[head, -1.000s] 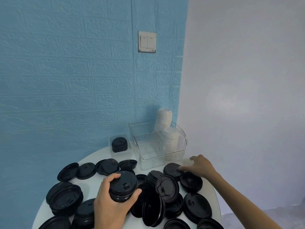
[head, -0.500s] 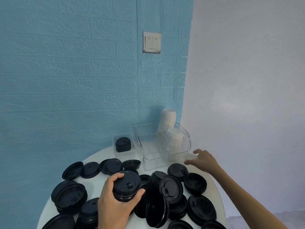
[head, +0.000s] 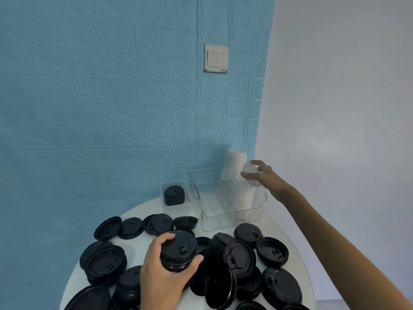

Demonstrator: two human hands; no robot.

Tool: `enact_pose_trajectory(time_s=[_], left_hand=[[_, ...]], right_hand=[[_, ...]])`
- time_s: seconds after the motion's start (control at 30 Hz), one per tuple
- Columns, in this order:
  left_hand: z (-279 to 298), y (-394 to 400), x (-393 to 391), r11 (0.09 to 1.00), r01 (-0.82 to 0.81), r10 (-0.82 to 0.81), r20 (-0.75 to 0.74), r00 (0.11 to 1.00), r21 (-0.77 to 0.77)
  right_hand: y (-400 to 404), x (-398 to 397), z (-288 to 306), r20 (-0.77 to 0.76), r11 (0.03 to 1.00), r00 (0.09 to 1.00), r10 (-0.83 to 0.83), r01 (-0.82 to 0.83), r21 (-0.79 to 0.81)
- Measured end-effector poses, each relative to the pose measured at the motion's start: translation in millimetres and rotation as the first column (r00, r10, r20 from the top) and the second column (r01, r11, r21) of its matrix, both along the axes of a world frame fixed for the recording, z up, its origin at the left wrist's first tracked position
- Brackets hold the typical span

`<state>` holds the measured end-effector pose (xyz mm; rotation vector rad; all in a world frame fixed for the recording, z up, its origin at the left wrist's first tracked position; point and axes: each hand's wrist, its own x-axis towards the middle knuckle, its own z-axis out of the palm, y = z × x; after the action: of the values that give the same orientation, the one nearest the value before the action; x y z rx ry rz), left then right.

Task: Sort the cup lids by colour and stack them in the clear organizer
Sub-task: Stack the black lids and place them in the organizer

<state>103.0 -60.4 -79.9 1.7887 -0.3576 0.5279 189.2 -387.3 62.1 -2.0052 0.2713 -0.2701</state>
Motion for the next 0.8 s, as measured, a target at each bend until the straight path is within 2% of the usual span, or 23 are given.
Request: enact_pose_trajectory(time_s=[0.17,0.37,0.5,0.6,0.67,0.8], left_hand=[[1,-2,0,1.000,-0.011,0.011,0.018,1.000,0.004],[-2,-2,3,1.000,-0.013,0.013,0.014,1.000,0.006],[-1,-2,2,1.000,-0.009,0.009,0.009,1.000,0.009],[0,-3,1,1.000,-0.008,0.008,0.002,1.000,0.016],[0,-2,1,1.000,-0.012,0.012,0.000,1.000,0.018],[1,-1,-1,1.000,-0.004,0.005,-0.023,1.000,0.019]], right_hand=[[9,20,-10,0.205,0.985,0.967,-0.149,0.163,-0.055],[8,31,-40,0.136,0.917,0.960,-0.243,0.273,-0.290],[8,34,-49,0.146,0.868,0.964,-0.222,0.263,-0.421],[7,35,-50,0.138,0.796,0.965,-0.222,0.261,-0.547],[7,34,-49,0.132,0.767,0.958,-0.253,0.282,-0.576],[8,32,-53,0.159,0.781,0.956,-0.248,0.294,-0.550]])
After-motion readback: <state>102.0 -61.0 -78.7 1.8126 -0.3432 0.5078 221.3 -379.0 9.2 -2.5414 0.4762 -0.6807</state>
